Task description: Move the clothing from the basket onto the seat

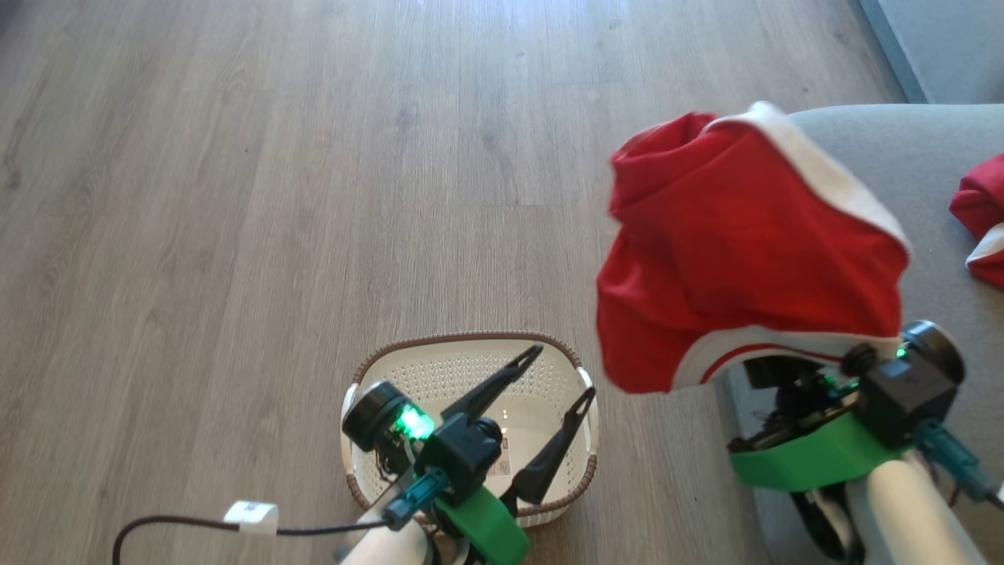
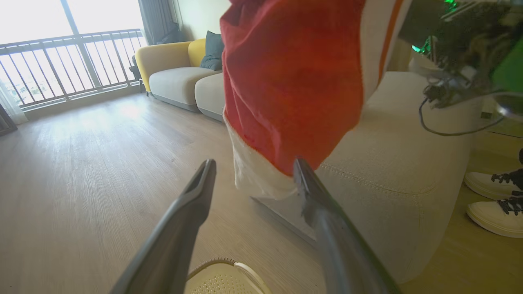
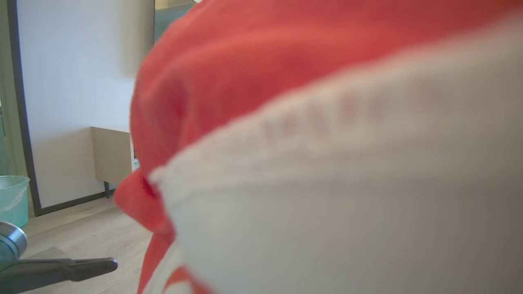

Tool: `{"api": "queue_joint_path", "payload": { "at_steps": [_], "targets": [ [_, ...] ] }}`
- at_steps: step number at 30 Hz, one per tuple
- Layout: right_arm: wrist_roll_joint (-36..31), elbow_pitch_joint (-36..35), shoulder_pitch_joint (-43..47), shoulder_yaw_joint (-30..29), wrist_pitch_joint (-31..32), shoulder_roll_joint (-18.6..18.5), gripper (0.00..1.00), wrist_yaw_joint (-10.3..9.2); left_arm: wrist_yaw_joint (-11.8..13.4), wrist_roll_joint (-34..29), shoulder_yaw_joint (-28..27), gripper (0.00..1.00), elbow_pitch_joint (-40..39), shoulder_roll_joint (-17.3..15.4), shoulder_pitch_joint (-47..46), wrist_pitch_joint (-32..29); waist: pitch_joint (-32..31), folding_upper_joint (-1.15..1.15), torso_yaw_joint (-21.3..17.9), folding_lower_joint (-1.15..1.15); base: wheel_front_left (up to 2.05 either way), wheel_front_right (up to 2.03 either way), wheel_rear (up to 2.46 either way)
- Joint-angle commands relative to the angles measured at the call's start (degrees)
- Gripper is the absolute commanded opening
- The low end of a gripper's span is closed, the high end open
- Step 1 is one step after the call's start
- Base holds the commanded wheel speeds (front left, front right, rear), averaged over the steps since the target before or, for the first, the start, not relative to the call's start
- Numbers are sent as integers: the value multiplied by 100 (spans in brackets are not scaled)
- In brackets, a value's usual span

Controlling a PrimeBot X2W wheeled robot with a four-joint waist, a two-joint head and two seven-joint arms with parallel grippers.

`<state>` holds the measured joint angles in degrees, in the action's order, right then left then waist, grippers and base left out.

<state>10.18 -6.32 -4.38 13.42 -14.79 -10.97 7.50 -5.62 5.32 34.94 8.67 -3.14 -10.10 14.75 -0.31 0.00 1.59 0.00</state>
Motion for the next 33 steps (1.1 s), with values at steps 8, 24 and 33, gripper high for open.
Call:
{"api": "queue_joint_path", "payload": {
  "at_steps": [8,24,33],
  "targets": [
    [-30,-279,-257,-330,-21,-159,0,-1,-38,-85,-381,100,206,26,168,25,-22,0,-17,0,0,0,0],
    [-76,-84,-39,-646,-21,-108,0,-1,-62,-31,-654,100,534,26,563,25,-71,0,-140,0,0,0,0],
    [-105,80,179,-946,-21,8,0,-1,5,44,-725,100,405,26,617,25,-83,0,-152,0,0,0,0]
  ]
}}
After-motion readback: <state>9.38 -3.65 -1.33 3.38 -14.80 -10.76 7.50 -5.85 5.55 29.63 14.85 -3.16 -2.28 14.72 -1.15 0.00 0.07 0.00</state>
